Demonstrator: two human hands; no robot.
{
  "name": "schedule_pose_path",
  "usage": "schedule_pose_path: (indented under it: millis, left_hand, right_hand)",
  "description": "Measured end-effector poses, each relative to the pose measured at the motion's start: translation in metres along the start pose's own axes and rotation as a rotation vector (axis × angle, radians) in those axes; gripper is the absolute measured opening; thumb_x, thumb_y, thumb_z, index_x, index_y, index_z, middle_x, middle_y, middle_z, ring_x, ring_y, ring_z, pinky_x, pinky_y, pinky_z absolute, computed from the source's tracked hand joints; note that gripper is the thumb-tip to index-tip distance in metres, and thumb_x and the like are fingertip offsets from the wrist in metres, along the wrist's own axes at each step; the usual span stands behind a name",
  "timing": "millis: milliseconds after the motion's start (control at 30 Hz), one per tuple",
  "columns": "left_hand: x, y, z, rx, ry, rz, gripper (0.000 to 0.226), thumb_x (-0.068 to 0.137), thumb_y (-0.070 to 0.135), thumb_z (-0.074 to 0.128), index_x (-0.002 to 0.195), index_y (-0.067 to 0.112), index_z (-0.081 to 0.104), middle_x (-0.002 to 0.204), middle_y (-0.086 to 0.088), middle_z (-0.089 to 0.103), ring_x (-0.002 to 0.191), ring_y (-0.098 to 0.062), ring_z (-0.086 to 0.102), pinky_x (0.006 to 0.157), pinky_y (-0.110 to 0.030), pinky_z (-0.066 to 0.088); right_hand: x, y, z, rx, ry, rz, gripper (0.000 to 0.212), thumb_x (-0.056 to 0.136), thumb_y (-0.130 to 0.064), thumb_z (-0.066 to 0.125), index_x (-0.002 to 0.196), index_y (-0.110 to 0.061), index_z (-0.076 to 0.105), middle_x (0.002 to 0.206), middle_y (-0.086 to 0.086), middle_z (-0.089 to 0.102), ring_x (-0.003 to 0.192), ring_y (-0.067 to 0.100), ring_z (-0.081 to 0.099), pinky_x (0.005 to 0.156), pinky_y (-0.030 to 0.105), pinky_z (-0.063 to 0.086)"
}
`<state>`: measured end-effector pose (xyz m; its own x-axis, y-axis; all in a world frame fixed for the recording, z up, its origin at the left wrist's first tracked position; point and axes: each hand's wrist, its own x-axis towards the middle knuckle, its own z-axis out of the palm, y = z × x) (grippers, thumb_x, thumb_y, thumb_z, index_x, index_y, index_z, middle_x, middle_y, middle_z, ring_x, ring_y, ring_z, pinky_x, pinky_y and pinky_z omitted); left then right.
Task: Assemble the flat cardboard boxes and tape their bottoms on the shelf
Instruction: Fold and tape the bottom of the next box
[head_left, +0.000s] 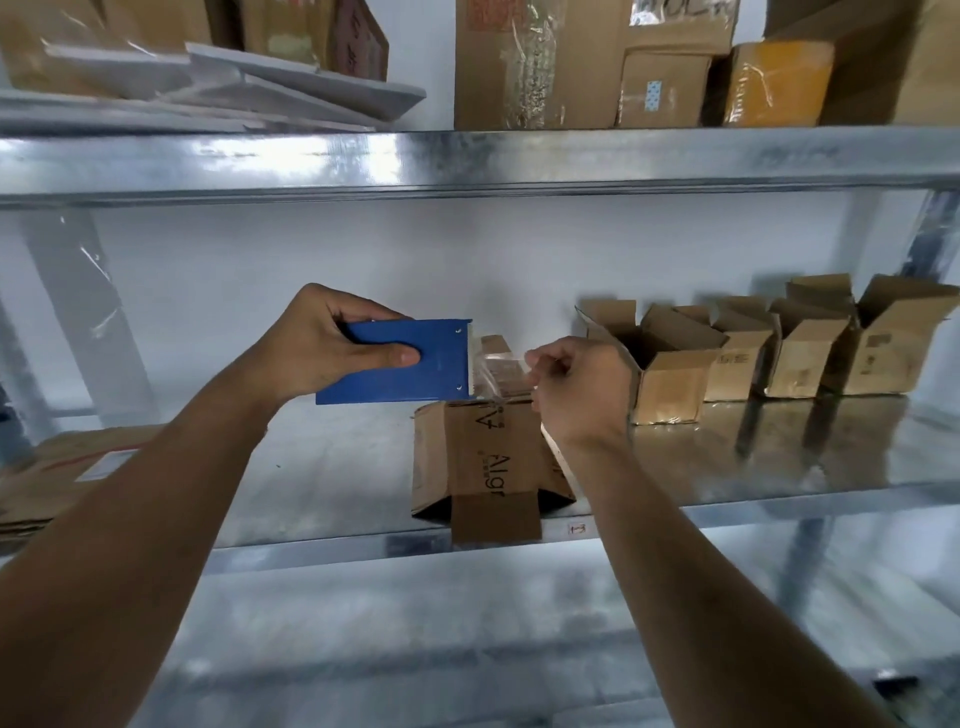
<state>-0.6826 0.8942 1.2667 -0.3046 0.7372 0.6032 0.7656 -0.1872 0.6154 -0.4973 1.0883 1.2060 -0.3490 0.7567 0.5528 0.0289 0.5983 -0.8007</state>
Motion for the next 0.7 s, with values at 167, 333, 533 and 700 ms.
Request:
schedule_pose_path:
  millis: [167, 333, 533, 700]
  left_hand:
    - [-0.001, -0.005, -0.009, 0.005, -0.025, -0.005, 0.037, 0.073, 0.022, 0.087, 0.109, 0.019, 0.08, 0.103, 0.006, 0.08, 0.096, -0.017, 0.076, 0.085, -0.033, 0.063]
    - [-0.013, -0.021, -0.022, 0.012, -0.027, -0.039, 0.035, 0.074, 0.017, 0.087, 0.109, 0.015, 0.081, 0.102, 0.003, 0.08, 0.095, -0.021, 0.077, 0.085, -0.035, 0.063]
    - [-0.028, -0.041, -0.015, -0.017, -0.028, -0.115, 0.038, 0.074, 0.017, 0.089, 0.111, 0.016, 0.081, 0.104, -0.001, 0.08, 0.098, -0.026, 0.077, 0.092, -0.049, 0.061]
    - [-0.031, -0.056, -0.009, -0.03, -0.024, -0.164, 0.034, 0.075, 0.009, 0.089, 0.105, 0.023, 0.083, 0.102, 0.0, 0.08, 0.096, -0.022, 0.077, 0.09, -0.046, 0.062]
  right_hand:
    - [-0.002, 0.007, -0.011, -0.006, 0.07, 0.062, 0.031, 0.096, -0.004, 0.06, 0.08, -0.024, 0.075, 0.08, -0.003, 0.077, 0.072, 0.021, 0.073, 0.077, 0.046, 0.064]
    - [-0.004, 0.02, -0.027, -0.005, 0.105, 0.106, 0.028, 0.097, -0.002, 0.062, 0.082, -0.022, 0.074, 0.075, -0.005, 0.074, 0.072, 0.014, 0.07, 0.078, 0.044, 0.063]
    - [-0.007, 0.04, -0.024, 0.031, -0.012, 0.139, 0.021, 0.097, -0.003, 0.068, 0.086, -0.019, 0.076, 0.079, -0.003, 0.075, 0.072, 0.012, 0.074, 0.073, 0.041, 0.066]
    - [0.004, 0.053, -0.022, 0.142, -0.159, 0.252, 0.013, 0.093, -0.011, 0.077, 0.084, -0.02, 0.075, 0.071, -0.002, 0.077, 0.072, 0.02, 0.077, 0.069, 0.038, 0.066]
